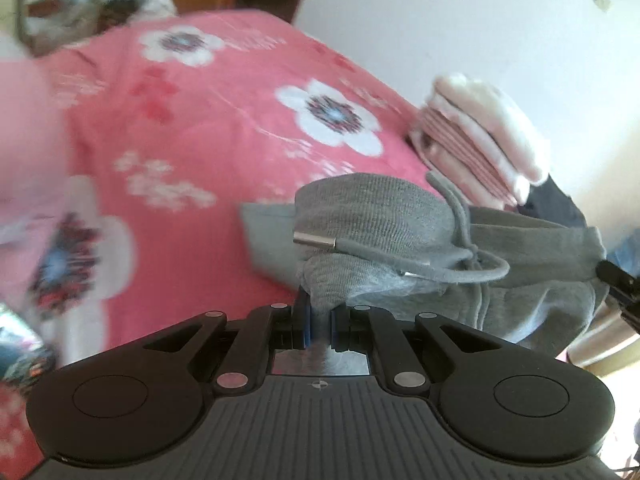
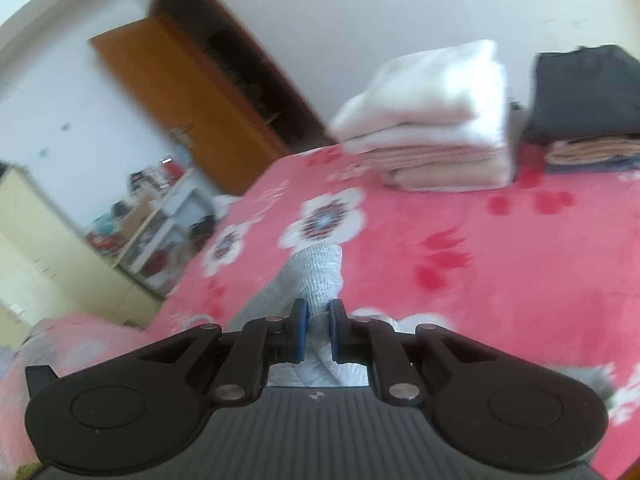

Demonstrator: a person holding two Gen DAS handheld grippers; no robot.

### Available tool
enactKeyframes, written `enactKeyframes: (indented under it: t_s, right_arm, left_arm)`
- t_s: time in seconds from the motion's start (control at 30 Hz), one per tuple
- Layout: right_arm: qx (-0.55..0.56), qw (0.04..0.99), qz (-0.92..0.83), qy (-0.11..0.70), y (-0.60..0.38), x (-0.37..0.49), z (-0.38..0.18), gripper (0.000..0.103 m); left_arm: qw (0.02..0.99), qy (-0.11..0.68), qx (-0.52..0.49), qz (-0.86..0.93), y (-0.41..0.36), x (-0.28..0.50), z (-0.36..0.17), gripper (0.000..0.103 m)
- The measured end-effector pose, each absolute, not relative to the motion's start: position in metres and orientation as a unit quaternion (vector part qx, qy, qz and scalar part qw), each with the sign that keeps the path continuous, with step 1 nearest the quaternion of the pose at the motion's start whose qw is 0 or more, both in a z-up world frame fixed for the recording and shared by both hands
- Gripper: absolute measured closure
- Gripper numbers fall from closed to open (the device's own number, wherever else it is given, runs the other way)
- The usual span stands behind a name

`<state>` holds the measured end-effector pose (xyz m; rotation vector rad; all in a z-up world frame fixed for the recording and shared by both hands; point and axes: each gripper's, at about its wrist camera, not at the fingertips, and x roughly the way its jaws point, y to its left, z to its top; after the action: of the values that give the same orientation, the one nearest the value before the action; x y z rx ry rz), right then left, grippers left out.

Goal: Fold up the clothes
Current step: 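Close the left gripper on the waistband beside the drawstring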

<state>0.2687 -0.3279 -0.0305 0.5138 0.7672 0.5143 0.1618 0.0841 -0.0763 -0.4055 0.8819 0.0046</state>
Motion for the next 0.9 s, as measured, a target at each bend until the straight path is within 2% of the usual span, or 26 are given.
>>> enactKeyframes:
  t_s: [0.2,0.33,0.37,0.47,0.53,0.57,0.67,0.73,0.9]
  right_arm:
    - [0.197,0.842,0.311,0.395,-0.252,0.267,-0.025,0.09]
    - [0.141,0.83,0.322,0.434,-0.189,0.294,-0.056,0.09]
    - [0.13,0.824,0.323,0.447,-0.172,0.305,-0.07,0.089]
    - [0.097,0.807,0.283,0.509,-0.129,0.344,-0.135,0.074]
    - [0.076,0.785,0.237,0.567,-0.113,0.364,-0.174,0.072]
    - [0.075,0.773,0.223,0.589,-0.11,0.368,-0.186,0.072]
    - [0.089,0.772,0.234,0.584,-0.114,0.365,-0.191,0.07]
    - [0.094,0.779,0.238,0.572,-0.119,0.364,-0.188,0.063]
    - [0.031,0.801,0.278,0.529,-0.104,0.376,-0.176,0.063]
  left_arm:
    - [0.874,0.432,-0.217,0.049,0.129,0.11,-0.074,0.097]
    - [0.858,0.47,-0.2,0.047,0.15,0.124,-0.117,0.096]
    - [0.854,0.481,-0.194,0.051,0.152,0.134,-0.131,0.092]
    - [0.833,0.523,-0.17,0.062,0.156,0.165,-0.177,0.079]
    - [0.816,0.546,-0.182,0.064,0.163,0.18,-0.196,0.075]
    - [0.81,0.55,-0.194,0.06,0.168,0.183,-0.199,0.07]
    - [0.803,0.554,-0.211,0.058,0.181,0.186,-0.206,0.059]
    - [0.798,0.559,-0.218,0.063,0.189,0.188,-0.211,0.053]
    - [0.78,0.578,-0.233,0.055,0.198,0.193,-0.226,0.051]
